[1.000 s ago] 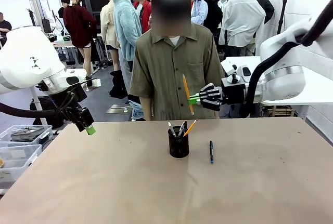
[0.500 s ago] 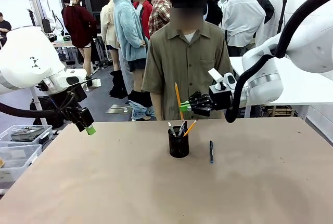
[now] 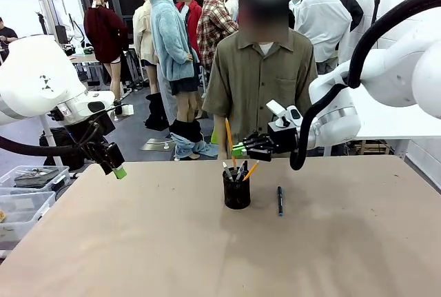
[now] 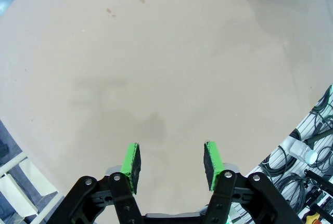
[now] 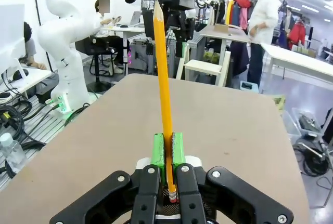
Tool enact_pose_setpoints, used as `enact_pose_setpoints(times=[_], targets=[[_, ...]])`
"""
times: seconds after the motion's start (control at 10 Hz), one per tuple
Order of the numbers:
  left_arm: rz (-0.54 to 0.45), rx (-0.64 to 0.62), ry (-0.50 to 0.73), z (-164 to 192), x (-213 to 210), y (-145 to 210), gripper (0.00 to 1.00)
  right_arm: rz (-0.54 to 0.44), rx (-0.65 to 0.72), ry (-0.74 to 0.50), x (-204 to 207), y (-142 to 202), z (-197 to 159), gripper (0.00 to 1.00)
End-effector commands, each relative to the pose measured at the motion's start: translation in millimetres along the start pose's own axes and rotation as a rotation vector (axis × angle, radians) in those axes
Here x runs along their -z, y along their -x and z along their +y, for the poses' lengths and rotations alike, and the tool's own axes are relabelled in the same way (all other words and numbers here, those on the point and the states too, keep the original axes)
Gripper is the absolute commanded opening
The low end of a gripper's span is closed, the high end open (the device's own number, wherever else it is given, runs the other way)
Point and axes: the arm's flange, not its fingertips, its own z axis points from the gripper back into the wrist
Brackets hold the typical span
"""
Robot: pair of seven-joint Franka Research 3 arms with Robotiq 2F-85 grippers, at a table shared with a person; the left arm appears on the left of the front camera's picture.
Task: Place the pens into the pen holder.
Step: Pick up a writing instrument from the table and place it into the Pen holder.
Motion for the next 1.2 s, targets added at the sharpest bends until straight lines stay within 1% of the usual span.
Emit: enact_pose_setpoints(times=[0.0,0.1,0.2,0.4,0.5,0.7,0.8,1.0,1.1], targets=[[0.005,0.0,-0.009,0.7,-1.1,0.7,0.64,0.006,0.039,-0.032,-3.3,7.4,-13.0,0.0],[0.005,0.0,-0.009,0.7,-1.1,0.7,0.64,-0.004,0.048,-0.036,-2.9,11.1,-13.4,0.0],[0.005,0.0,-0.009,0.7,-1.1,0.7,0.64,-0.007,0.053,-0.035,-2.7,12.6,-13.3,0.11],[0.005,0.0,-0.009,0.7,-1.1,0.7,0.64,0.002,0.047,-0.024,-4.6,10.7,-11.6,0.5],[0.005,0.0,-0.009,0.7,-1.1,0.7,0.64,-0.004,0.028,-0.017,-9.1,5.8,-6.8,0.67],[0.005,0.0,-0.009,0.7,-1.1,0.7,0.64,-0.005,0.003,0.003,-19.5,-5.8,7.3,0.67],[0.005,0.0,-0.009,0.7,-1.1,0.7,0.64,-0.008,-0.031,0.029,-27.2,-17.2,21.3,0.67],[0.005,0.0,-0.009,0.7,-1.1,0.7,0.64,0.004,-0.086,0.116,-49.8,-39.5,49.4,0.67],[0.005,0.0,-0.009,0.7,-1.1,0.7,0.64,0.052,-0.1,0.183,-63.1,-53.9,66.4,0.67]])
